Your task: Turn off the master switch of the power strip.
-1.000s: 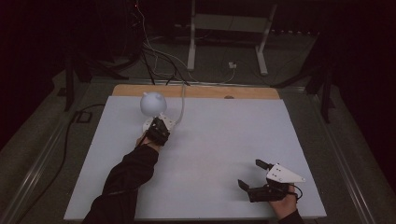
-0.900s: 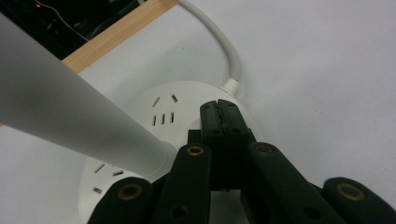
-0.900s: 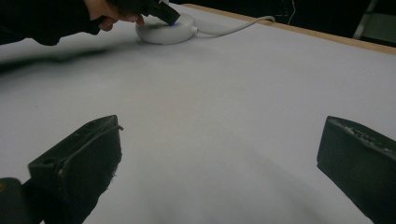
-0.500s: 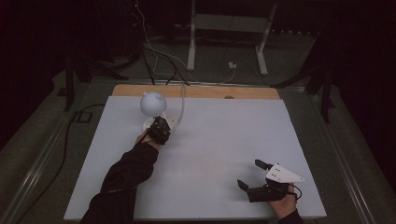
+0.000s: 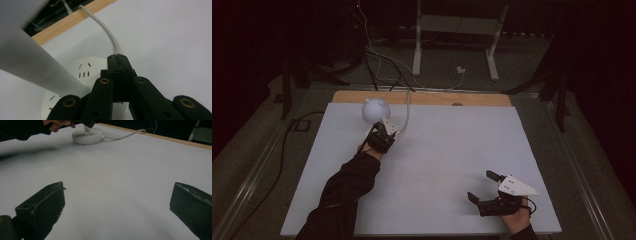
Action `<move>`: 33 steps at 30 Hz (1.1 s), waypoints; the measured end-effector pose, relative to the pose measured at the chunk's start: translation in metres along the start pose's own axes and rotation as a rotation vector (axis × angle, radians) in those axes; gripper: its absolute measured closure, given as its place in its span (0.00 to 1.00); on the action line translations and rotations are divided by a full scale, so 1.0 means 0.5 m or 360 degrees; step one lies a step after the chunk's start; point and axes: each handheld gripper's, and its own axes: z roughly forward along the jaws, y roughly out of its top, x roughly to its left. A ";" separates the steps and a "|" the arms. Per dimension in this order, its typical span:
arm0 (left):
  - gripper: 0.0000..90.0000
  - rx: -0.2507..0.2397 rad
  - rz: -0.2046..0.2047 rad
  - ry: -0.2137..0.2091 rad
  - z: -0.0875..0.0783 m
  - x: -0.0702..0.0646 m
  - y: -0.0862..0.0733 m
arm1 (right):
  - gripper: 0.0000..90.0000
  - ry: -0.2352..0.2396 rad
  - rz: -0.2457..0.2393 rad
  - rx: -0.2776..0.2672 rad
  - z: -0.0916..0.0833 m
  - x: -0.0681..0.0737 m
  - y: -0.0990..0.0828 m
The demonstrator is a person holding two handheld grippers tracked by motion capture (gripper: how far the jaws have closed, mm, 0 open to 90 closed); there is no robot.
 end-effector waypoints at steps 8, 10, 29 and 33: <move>1.00 -0.0033 -0.0023 -0.0114 -0.027 -0.002 0.004 | 0.00 0.0002 0.0004 -0.0001 0.000 0.000 0.000; 1.00 -0.0037 -0.0001 -0.0119 -0.034 -0.005 0.004 | 0.00 0.0003 0.0003 0.0001 0.000 0.000 0.000; 0.47 -0.0002 -0.0137 -0.0382 -0.074 0.002 0.004 | 0.00 0.0009 0.0006 0.0004 0.002 0.002 0.000; 0.24 -0.0005 -0.0122 -0.0525 -0.084 0.001 0.004 | 0.00 0.0013 0.0005 0.0004 0.002 0.002 0.000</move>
